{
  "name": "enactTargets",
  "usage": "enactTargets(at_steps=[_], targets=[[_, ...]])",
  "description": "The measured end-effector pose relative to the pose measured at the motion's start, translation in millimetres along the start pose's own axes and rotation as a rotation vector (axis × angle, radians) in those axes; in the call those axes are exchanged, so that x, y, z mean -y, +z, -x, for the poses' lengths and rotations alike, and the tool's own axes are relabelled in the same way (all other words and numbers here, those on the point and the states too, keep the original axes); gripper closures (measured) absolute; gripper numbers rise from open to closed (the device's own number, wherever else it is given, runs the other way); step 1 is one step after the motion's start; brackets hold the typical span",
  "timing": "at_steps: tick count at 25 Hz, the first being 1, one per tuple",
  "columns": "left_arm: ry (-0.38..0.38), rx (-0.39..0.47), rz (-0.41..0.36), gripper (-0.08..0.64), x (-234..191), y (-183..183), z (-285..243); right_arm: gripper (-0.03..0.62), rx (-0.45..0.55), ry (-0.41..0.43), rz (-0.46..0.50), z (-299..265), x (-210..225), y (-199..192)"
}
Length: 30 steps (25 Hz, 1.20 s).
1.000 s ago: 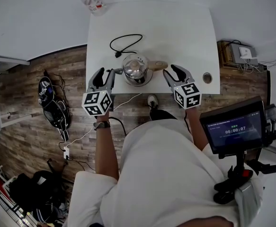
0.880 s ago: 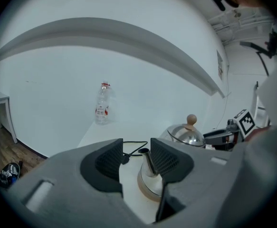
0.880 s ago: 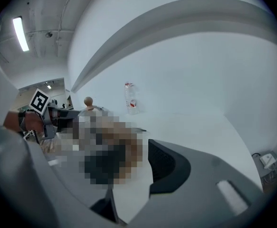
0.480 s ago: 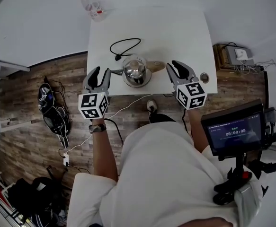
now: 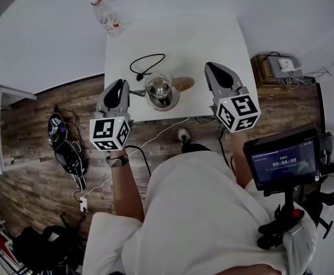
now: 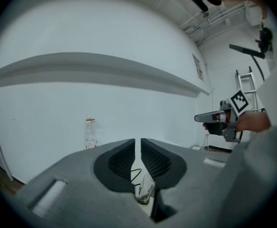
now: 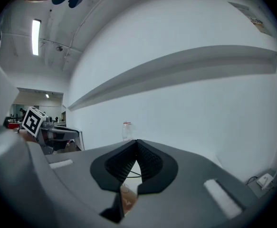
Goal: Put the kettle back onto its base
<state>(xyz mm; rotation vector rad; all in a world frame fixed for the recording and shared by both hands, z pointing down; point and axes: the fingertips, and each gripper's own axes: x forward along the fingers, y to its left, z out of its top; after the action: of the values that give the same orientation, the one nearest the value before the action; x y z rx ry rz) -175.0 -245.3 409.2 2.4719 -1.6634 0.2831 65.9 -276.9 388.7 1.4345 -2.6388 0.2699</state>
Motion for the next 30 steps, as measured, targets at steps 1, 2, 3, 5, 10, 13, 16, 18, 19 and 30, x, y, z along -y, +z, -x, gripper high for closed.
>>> enactTargets(at_steps=[1,2,3,5,10,13,16,18,19,30], targets=[[-0.007,0.018,-0.009,0.523,8.1,10.9,10.5,0.589,0.019,0.0,0.007,12.8,-5.3,11.5],[-0.014,0.035,-0.02,0.534,14.6,21.6,18.1,0.589,0.038,0.002,0.013,22.1,-9.7,22.6],[-0.02,0.05,-0.032,0.54,19.3,31.5,22.8,0.589,0.055,0.007,0.019,27.9,-13.2,32.5],[-0.026,0.077,-0.058,0.55,25.6,48.0,28.4,0.589,0.08,0.023,0.03,33.8,-19.3,47.7],[-0.036,0.126,-0.108,0.554,37.6,73.3,35.2,0.591,0.108,0.071,0.046,39.7,-31.6,67.1],[-0.031,0.149,-0.136,0.554,42.1,84.7,37.7,0.591,0.115,0.092,0.066,38.9,-38.1,77.4],[-0.033,0.158,-0.152,0.554,47.0,91.0,38.9,0.591,0.114,0.094,0.091,38.5,-41.6,81.8],[-0.036,0.166,-0.159,0.554,49.3,94.6,40.4,0.591,0.118,0.087,0.1,39.7,-43.1,83.9],[-0.037,0.169,-0.162,0.554,49.8,96.2,41.1,0.591,0.12,0.085,0.104,40.2,-44.0,84.9],[-0.044,0.167,-0.16,0.554,53.7,93.6,40.7,0.591,0.12,0.098,0.076,41.6,-45.2,83.0]])
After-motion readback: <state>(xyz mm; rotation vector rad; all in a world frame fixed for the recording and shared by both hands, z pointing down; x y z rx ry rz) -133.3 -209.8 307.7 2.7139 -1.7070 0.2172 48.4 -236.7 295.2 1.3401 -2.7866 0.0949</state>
